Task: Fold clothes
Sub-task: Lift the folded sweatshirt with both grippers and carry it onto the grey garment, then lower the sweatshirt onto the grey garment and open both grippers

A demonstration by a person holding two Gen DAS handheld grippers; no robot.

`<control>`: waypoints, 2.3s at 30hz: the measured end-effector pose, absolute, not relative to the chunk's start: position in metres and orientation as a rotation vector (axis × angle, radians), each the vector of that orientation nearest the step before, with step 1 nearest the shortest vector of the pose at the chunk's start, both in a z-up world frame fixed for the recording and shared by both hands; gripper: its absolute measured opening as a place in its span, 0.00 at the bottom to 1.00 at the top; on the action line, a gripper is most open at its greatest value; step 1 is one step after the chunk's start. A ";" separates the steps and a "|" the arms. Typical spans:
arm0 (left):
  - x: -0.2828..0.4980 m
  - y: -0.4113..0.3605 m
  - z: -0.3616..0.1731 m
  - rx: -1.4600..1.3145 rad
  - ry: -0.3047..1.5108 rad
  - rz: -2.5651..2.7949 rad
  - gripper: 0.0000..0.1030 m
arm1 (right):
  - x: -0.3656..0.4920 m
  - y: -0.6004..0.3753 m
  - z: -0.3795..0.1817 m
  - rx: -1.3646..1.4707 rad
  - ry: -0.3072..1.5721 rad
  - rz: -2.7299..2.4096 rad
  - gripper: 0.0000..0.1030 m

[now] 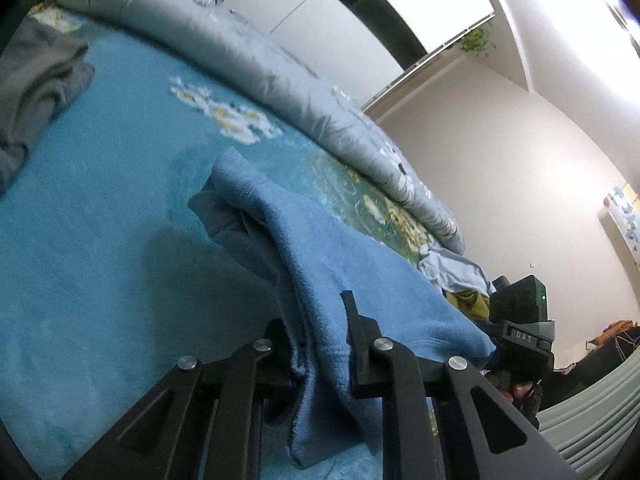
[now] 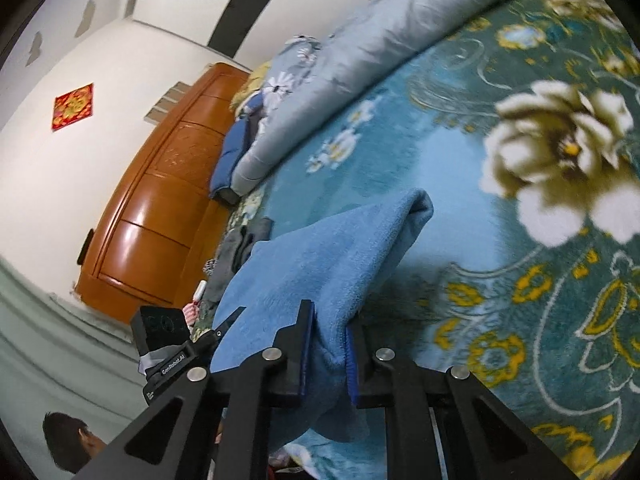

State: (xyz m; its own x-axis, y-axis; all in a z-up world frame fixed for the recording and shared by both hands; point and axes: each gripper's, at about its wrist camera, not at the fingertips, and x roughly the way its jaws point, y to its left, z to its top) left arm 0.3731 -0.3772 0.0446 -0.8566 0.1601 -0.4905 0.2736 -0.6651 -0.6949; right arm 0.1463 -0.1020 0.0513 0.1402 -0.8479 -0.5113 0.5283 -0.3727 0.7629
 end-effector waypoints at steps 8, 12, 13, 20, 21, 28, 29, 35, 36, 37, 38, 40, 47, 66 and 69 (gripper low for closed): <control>0.418 -0.422 0.078 0.720 1.142 -2.676 0.17 | 0.180 -0.155 0.088 1.177 -0.269 -1.468 0.15; 0.446 -0.468 0.098 0.659 1.059 -2.655 0.17 | 0.202 -0.211 0.105 1.142 -0.206 -1.425 0.15; 0.453 -0.479 0.103 0.642 1.041 -2.648 0.17 | 0.207 -0.227 0.109 1.134 -0.198 -1.411 0.15; 0.494 -0.567 0.129 0.583 0.930 -2.571 0.17 | 0.241 -0.340 0.123 1.097 -0.173 -1.316 0.15; 0.498 -0.579 0.129 0.577 0.923 -2.558 0.17 | 0.245 -0.356 0.123 1.095 -0.166 -1.306 0.15; 0.523 -0.653 0.117 0.534 0.920 -2.465 0.17 | 0.270 -0.453 0.107 1.112 -0.057 -1.283 0.15; 0.527 -0.659 0.115 0.527 0.921 -2.457 0.17 | 0.274 -0.465 0.105 1.109 -0.043 -1.284 0.15; 0.541 -0.702 0.086 0.494 0.980 -2.398 0.17 | 0.295 -0.514 0.082 1.093 0.052 -1.285 0.15; 0.542 -0.709 0.077 0.509 1.005 -2.375 0.17 | 0.298 -0.517 0.075 1.098 0.065 -1.287 0.15; 0.542 -0.714 0.066 0.527 1.029 -2.350 0.17 | 0.300 -0.521 0.066 1.109 0.079 -1.289 0.15; 0.543 -0.717 0.055 0.548 1.052 -2.324 0.17 | 0.302 -0.524 0.057 1.120 0.093 -1.291 0.15; 0.545 -0.722 0.038 0.564 1.094 -2.290 0.18 | 0.303 -0.527 0.042 1.140 0.102 -1.290 0.15; 0.546 -0.720 0.024 0.569 1.101 -2.273 0.20 | 0.303 -0.527 0.012 1.180 0.104 -1.297 0.14; 0.541 -0.650 0.104 0.696 0.599 -2.250 0.43 | 0.331 -0.493 0.082 0.955 0.189 -1.403 0.42; 0.534 -0.651 0.085 0.750 0.623 -2.238 0.43 | 0.356 -0.497 0.077 0.922 0.262 -1.392 0.42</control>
